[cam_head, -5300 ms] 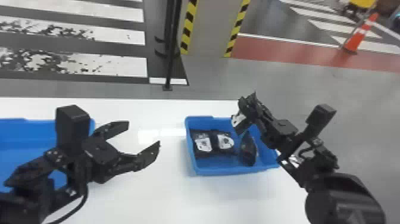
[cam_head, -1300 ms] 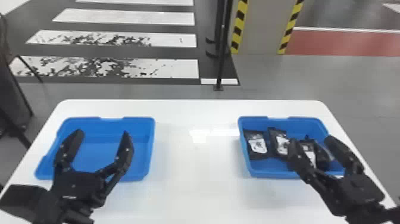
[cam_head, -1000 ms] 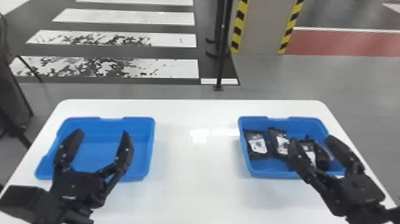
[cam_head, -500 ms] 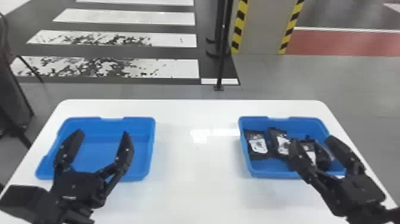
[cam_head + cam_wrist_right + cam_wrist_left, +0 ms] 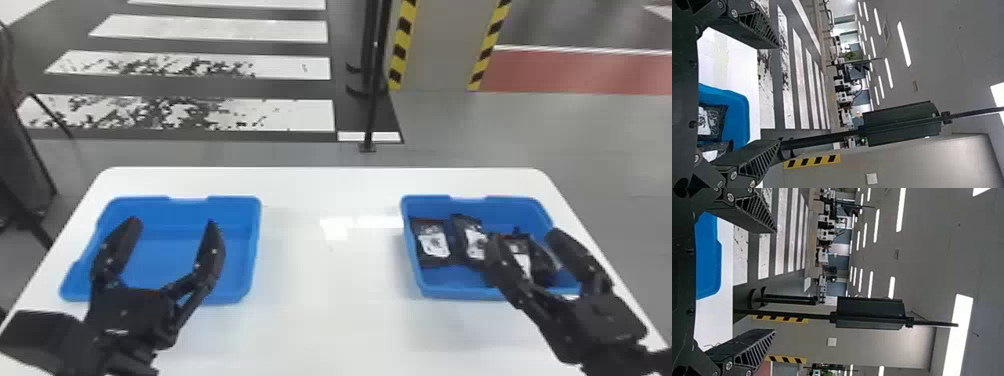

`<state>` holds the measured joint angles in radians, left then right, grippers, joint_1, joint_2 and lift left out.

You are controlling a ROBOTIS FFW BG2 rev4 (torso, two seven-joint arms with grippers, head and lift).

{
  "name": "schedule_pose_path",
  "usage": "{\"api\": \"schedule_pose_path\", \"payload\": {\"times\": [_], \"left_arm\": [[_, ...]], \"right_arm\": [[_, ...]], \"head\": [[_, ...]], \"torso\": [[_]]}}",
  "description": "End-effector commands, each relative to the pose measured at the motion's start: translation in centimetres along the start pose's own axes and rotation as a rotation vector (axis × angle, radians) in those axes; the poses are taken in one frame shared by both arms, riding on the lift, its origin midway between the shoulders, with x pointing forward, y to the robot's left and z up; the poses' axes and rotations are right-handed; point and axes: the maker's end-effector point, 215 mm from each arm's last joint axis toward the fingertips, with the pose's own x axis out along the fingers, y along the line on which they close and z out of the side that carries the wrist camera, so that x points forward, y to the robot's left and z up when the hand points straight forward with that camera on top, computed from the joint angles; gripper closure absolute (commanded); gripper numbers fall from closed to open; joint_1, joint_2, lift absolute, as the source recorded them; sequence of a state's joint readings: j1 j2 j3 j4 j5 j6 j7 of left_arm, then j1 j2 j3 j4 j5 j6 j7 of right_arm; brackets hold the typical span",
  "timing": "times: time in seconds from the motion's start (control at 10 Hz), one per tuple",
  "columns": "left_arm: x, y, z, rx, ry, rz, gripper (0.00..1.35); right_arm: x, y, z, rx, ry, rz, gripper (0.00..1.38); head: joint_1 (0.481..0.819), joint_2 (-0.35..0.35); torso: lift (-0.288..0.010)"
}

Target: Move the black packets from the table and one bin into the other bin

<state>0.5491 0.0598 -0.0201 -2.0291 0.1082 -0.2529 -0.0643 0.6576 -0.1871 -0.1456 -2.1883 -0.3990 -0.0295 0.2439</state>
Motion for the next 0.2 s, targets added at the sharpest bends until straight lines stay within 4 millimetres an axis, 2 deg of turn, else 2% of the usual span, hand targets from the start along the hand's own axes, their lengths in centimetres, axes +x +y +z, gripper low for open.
{"api": "schedule_pose_path", "payload": {"times": [0.0, 0.1], "left_arm": [[-0.03, 0.00, -0.05, 0.000, 0.001, 0.000, 0.14], [-0.03, -0.10, -0.06, -0.001, 0.001, -0.002, 0.14]], "right_arm": [[-0.01, -0.01, -0.02, 0.000, 0.000, 0.000, 0.17], [0.01, 0.04, 0.10, -0.001, -0.002, 0.001, 0.17]], "head": [[0.695, -0.055], [0.695, -0.055]], "torso": [[-0.110], [-0.110]]}}
